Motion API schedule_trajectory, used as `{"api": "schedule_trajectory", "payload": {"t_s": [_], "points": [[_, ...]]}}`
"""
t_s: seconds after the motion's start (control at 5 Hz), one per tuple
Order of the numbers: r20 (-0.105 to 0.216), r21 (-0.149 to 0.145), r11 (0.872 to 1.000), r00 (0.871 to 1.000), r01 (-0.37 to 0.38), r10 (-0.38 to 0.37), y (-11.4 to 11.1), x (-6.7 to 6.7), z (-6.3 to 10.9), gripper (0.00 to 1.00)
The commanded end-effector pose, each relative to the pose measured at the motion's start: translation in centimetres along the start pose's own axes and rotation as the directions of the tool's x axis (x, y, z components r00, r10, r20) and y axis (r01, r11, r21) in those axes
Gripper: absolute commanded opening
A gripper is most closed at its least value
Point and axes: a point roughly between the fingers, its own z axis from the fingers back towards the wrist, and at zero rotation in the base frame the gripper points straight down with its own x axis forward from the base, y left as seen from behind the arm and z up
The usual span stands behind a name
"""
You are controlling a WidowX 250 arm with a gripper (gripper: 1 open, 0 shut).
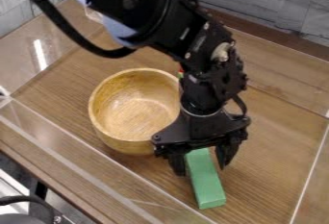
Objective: Put the green object in the brown bowl
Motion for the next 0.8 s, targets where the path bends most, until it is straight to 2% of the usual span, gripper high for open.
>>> {"api": "schedule_trajectory", "payload": {"t_s": [0.0, 0.2, 0.4, 0.6], "points": [[0.013, -0.031, 1.000, 1.000, 0.003, -0.002, -0.7, 0.7, 1.2, 0.00], [0.003, -0.050, 0.999, 1.000, 0.019, -0.019, -0.7, 1.0, 3.1, 0.00], [-0.003, -0.069, 0.997, 0.999, 0.037, -0.037, -0.3, 2.0, 5.4, 0.00], [-0.003, -0.078, 0.996, 0.999, 0.039, -0.039, 0.8, 3.3, 6.6, 0.00]]}}
